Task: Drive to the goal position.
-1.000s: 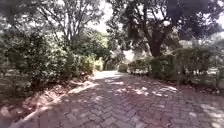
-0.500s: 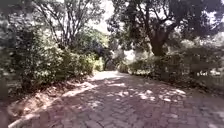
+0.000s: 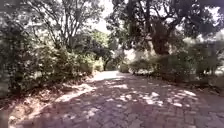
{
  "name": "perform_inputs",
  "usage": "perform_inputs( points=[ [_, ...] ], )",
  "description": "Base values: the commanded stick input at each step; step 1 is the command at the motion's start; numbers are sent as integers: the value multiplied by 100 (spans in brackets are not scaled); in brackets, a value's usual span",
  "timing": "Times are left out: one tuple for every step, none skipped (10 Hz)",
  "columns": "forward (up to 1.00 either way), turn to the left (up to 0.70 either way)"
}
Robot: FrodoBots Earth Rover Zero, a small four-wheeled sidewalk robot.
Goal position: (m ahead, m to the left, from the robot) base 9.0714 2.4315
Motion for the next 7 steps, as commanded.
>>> perform_inputs(
  points=[
    [70, -35],
    [70, -35],
    [70, -32],
    [70, -17],
    [70, 0],
    [70, 0],
    [70, 0]
  ],
)
